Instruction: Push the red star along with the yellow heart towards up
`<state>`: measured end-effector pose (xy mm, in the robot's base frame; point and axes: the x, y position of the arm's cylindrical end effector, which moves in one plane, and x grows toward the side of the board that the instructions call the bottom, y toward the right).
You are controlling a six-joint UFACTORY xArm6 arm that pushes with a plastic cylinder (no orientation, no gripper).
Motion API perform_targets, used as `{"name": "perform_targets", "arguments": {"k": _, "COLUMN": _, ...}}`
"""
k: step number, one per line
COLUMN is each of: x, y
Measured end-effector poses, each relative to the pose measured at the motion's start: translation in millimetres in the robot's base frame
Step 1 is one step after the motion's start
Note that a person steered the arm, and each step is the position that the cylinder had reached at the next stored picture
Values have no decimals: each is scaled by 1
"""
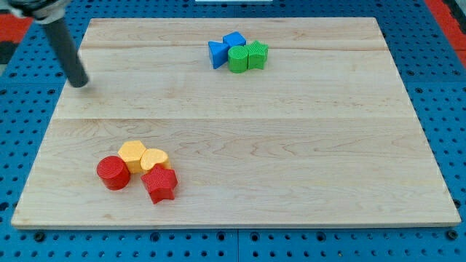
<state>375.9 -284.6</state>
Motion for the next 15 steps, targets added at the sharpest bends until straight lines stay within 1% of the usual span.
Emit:
{"name": "perform_targets", "arguments": {"k": 1, "x": 14, "y": -20}}
{"name": "perform_targets", "arguments": {"k": 2, "x": 53, "y": -20}}
{"name": "perform_targets", "arguments": {"k": 3, "x": 131, "y": -9}}
{"name": "perform_targets", "arguments": {"k": 4, "x": 170, "y": -13}}
{"name": "perform_targets", "arguments": {"k": 5, "x": 219, "y": -2}}
{"name": "perform_targets", "arguments": {"k": 6, "x": 243, "y": 26}}
{"name": "perform_targets", "arguments": {"k": 7, "x": 242, "y": 63}}
{"name": "perform_targets", "arguments": {"k": 8, "x": 239, "y": 66}}
{"name": "perform_targets", "arguments": {"k": 9, "x": 208, "y": 64}}
{"name": "perform_targets", "arguments": {"k": 10, "x": 195, "y": 66}}
{"name": "perform_targets", "arguments": {"k": 11, "x": 206, "y": 69}}
{"name": "perform_targets", "arguments": {"k": 12, "x": 234, "y": 121}}
{"name": "perform_targets", "arguments": {"k": 13, "x": 232, "y": 191}}
{"name": "perform_targets", "arguments": {"k": 14, "x": 203, "y": 184}}
{"name": "perform_targets", "arguments": {"k": 15, "x": 184, "y": 162}}
